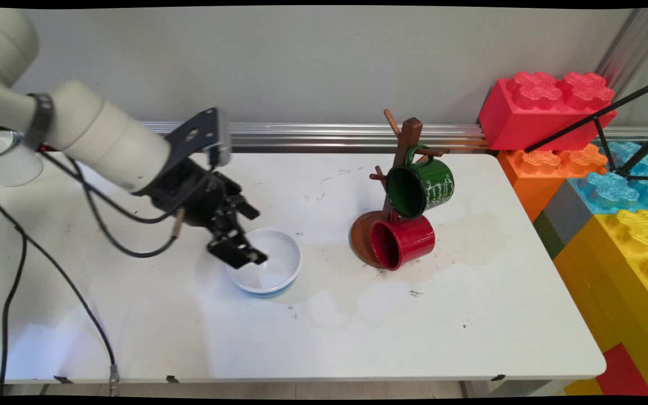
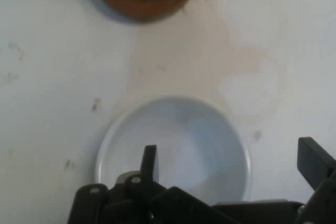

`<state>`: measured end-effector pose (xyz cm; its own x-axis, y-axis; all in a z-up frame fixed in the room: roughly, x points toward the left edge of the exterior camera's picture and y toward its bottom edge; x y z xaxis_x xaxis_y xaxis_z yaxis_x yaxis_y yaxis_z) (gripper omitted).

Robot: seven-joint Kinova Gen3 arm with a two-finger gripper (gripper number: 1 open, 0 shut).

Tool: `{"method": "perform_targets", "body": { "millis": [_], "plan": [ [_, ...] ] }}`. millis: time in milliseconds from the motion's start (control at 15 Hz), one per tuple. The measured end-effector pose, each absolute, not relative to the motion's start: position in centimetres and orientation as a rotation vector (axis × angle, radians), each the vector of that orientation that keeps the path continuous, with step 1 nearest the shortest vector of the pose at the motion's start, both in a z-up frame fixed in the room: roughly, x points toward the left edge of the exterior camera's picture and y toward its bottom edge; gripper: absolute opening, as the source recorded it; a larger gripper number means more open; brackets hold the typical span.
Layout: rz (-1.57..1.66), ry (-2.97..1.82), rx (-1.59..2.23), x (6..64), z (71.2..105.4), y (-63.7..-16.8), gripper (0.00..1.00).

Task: Pick up the green mug from the rack

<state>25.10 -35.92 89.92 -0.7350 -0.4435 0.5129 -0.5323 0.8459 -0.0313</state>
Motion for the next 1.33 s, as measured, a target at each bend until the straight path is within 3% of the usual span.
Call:
{"method": "perform_targets", "body": {
  "millis": [667,1333],
  "plan": [
    [0.216,-2.348,0.850,16.7,91.5,-37.6,1.00],
    [0.209,-2.137,0.954,12.9,91.7,-38.0,1.00]
  ]
}}
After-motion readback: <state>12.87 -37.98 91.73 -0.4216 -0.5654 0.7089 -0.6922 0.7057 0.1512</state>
